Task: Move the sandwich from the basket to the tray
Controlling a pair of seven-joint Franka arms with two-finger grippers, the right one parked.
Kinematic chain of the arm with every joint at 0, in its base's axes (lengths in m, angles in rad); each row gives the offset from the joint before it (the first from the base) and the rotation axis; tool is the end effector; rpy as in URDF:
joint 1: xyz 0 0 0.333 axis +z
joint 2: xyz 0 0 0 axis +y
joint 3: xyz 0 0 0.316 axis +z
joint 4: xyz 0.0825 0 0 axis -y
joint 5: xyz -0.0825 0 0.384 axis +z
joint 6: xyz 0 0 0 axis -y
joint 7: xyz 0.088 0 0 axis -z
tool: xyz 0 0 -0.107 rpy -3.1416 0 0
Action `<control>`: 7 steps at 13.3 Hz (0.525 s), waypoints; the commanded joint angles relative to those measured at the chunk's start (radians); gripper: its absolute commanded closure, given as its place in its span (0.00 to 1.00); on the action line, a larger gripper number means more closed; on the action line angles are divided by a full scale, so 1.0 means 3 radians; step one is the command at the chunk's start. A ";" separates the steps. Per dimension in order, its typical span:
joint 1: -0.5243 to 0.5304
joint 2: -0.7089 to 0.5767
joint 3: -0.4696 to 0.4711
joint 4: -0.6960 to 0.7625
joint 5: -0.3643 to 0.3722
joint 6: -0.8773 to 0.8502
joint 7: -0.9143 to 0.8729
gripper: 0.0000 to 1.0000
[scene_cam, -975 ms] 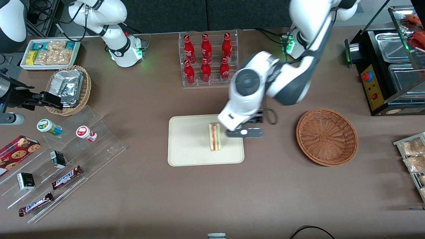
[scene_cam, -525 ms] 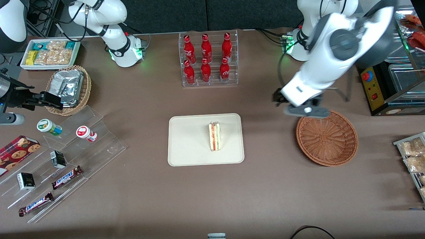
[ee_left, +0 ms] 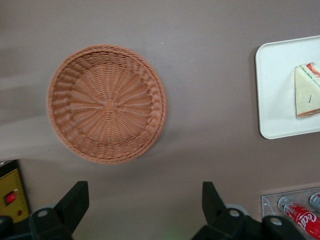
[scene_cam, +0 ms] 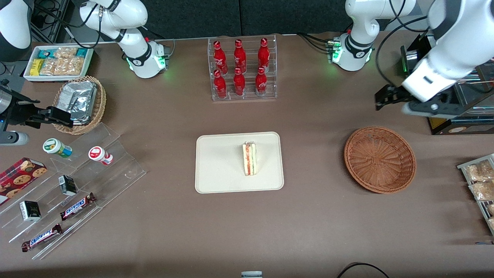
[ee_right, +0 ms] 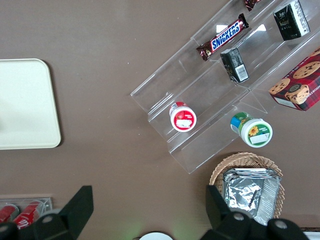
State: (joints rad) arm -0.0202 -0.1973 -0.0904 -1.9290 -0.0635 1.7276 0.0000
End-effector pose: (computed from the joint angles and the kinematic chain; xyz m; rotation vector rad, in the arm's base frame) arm 0.4949 -0.0642 0.5712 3.0931 -0.1528 -0.0112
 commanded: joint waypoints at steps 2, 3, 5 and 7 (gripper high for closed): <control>0.0098 -0.0027 -0.0051 0.0279 0.0073 -0.0348 0.0005 0.00; 0.0098 -0.0038 -0.0051 0.0289 0.0124 -0.0354 -0.0005 0.00; 0.0108 -0.0027 -0.0046 0.0380 0.0135 -0.0415 -0.0092 0.00; 0.0113 0.0069 -0.0046 0.0742 0.0322 -0.0826 -0.0077 0.00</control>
State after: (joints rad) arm -0.0026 -0.2068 -0.0919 -1.8208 -0.0208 1.5953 -0.0143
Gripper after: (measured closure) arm 0.000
